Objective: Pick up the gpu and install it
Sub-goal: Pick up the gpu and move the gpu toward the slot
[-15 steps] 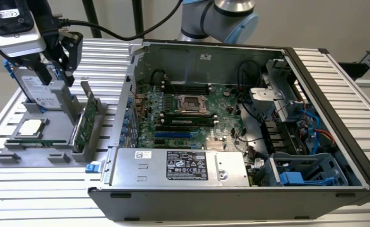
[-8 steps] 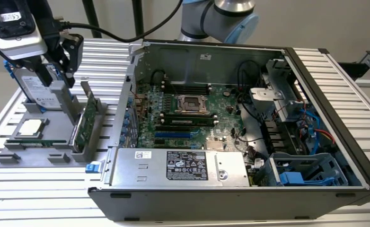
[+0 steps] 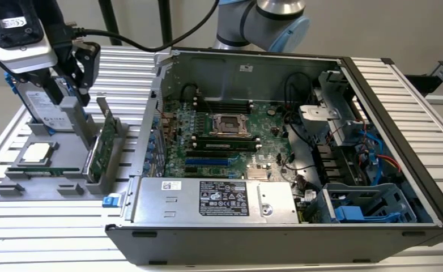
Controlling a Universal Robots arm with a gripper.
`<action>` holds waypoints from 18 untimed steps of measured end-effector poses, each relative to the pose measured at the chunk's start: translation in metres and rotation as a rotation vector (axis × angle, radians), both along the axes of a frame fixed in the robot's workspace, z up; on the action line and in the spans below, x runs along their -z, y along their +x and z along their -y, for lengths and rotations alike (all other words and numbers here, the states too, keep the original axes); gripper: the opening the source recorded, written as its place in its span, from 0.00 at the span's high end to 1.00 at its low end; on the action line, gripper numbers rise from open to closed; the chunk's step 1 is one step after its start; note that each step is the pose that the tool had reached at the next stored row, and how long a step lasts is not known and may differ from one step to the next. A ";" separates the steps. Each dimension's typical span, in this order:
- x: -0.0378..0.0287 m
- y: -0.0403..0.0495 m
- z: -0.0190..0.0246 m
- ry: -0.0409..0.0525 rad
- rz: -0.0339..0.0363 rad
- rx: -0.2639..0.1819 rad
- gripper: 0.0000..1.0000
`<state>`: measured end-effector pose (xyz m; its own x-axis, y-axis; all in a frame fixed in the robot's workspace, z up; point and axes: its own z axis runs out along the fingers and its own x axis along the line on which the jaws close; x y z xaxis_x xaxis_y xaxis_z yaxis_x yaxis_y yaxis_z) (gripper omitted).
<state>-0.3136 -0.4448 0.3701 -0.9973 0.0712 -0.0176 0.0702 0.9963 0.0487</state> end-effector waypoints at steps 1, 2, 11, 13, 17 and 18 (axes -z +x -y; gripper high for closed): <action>0.0004 0.0000 0.0000 -0.0001 0.0000 0.000 0.00; 0.0009 0.0000 0.0000 -0.0001 0.0000 0.000 0.00; 0.0057 0.0000 0.0000 -0.0001 -0.0001 0.000 0.00; 0.0068 0.0000 0.0000 0.0000 0.0000 0.000 0.00; 0.0089 0.0000 0.0000 -0.0001 -0.0001 0.000 0.00; 0.0096 0.0000 0.0000 0.0000 0.0000 0.000 0.00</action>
